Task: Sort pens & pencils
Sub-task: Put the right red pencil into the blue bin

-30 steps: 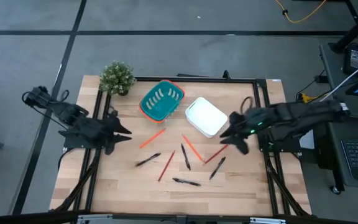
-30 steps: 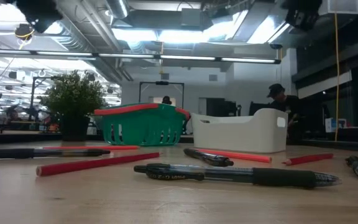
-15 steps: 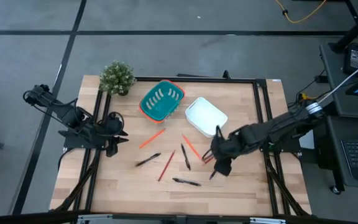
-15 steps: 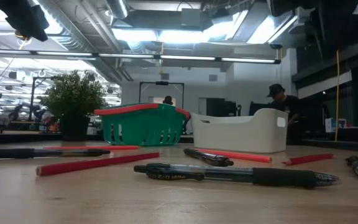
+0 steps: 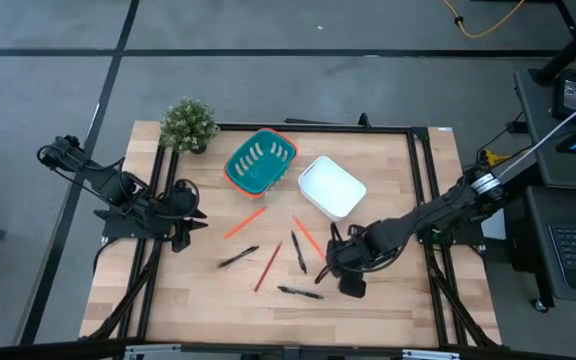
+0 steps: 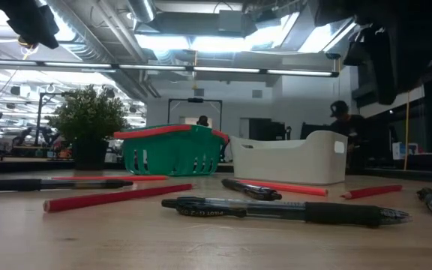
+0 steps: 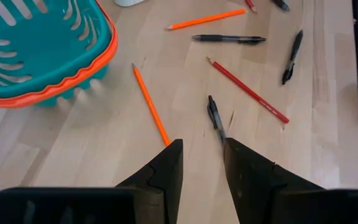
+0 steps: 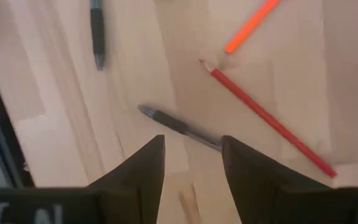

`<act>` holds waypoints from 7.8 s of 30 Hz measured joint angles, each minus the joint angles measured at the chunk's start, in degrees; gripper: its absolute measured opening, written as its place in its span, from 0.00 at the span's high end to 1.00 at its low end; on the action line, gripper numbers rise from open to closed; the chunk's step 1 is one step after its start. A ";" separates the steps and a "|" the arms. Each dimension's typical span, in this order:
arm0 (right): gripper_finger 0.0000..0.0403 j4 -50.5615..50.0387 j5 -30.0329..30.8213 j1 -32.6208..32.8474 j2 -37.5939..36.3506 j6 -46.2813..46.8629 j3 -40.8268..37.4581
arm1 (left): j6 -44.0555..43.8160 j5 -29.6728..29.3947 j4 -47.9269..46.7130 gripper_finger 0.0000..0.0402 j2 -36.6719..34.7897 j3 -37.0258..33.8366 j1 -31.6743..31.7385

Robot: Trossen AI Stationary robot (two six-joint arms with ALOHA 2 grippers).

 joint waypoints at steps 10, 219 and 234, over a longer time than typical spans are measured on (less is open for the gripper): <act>0.60 1.49 2.06 2.48 2.03 -6.47 0.00 | 0.00 -0.65 1.67 0.73 0.10 0.00 0.07; 0.71 8.40 7.85 -9.09 10.54 -33.02 -7.28 | 0.02 0.62 3.99 0.73 6.09 -0.02 0.04; 0.71 14.82 6.07 -11.12 9.97 -34.10 -10.74 | 0.04 0.62 3.97 0.73 6.09 -0.02 0.05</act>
